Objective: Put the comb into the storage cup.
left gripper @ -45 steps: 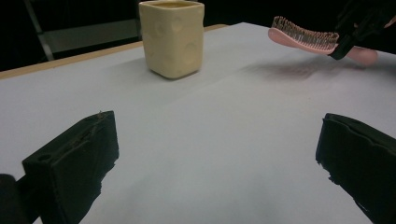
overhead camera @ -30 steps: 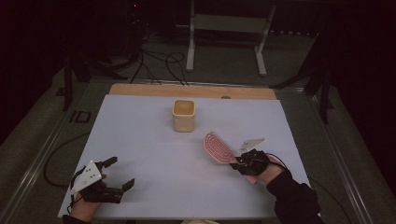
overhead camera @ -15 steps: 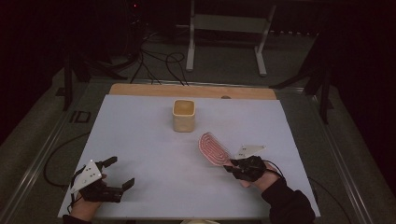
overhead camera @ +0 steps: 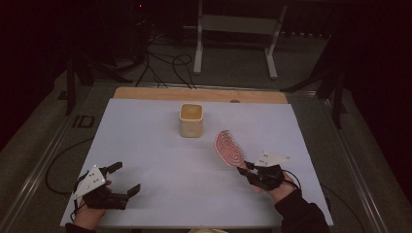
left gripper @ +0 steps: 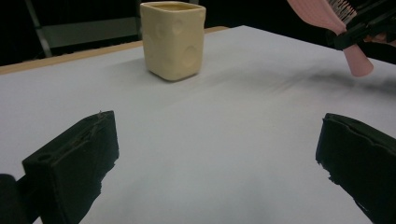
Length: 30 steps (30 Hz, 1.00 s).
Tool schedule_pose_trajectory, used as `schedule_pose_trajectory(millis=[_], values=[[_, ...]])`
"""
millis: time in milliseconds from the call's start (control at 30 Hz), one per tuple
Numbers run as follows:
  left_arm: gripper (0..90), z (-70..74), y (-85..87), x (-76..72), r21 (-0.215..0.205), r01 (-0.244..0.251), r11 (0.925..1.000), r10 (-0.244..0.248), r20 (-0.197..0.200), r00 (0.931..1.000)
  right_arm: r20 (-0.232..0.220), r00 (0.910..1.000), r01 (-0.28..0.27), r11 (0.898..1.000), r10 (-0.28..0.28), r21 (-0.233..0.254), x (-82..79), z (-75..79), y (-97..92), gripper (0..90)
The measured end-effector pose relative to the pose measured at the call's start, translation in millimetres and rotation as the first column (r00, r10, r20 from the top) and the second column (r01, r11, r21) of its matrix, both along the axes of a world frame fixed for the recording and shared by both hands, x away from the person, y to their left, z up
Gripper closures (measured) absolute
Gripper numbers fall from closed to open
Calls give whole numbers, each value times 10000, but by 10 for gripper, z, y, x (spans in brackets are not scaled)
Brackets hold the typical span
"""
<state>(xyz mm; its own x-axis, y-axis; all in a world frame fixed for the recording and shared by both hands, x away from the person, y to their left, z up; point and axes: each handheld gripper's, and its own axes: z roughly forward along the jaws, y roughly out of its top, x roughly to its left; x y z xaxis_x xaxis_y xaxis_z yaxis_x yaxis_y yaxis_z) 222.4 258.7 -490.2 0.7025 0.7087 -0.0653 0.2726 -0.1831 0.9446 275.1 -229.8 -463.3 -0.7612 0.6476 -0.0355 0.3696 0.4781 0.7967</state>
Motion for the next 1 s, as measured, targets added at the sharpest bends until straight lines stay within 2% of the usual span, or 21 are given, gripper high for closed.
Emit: schedule_pose_trajectory(millis=[67, 267, 467, 667, 800, 833, 1000], values=[[1, 5, -12, 6, -11, 29, 10000, -29, -44, 10000, 34, 10000, 40, 9997, -41, 256, -14, 8, -9, 707], [1, 33, -60, 21, 80, 55, 10000, -53, -258, 9997, 88, 9999, 112, 9995, -115, 290, -26, -27, 12, 706], [1, 93, -89, 40, -7, 73, 10000, -73, -397, 9992, 151, 9997, 201, 9983, -209, 547, -11, -26, 33, 707], [1, 270, -162, 78, 59, 229, 9997, -225, -573, 9981, 417, 9980, 446, 9968, -475, 661, -38, 16, 28, 707], [1, 400, -227, 112, 94, 387, 9992, -378, -818, 9959, 800, 9946, 596, 9947, -664, 841, -52, 49, 22, 707], [1, 430, -245, 121, 32, 438, 9990, -434, -856, 9954, 818, 9943, 615, 9939, -690, 911, -55, 55, 23, 707], [1, 580, -336, 158, 227, 436, 9988, -410, -1047, 9937, 944, 9928, 650, 9931, -742, 974, -58, 64, 24, 706]])
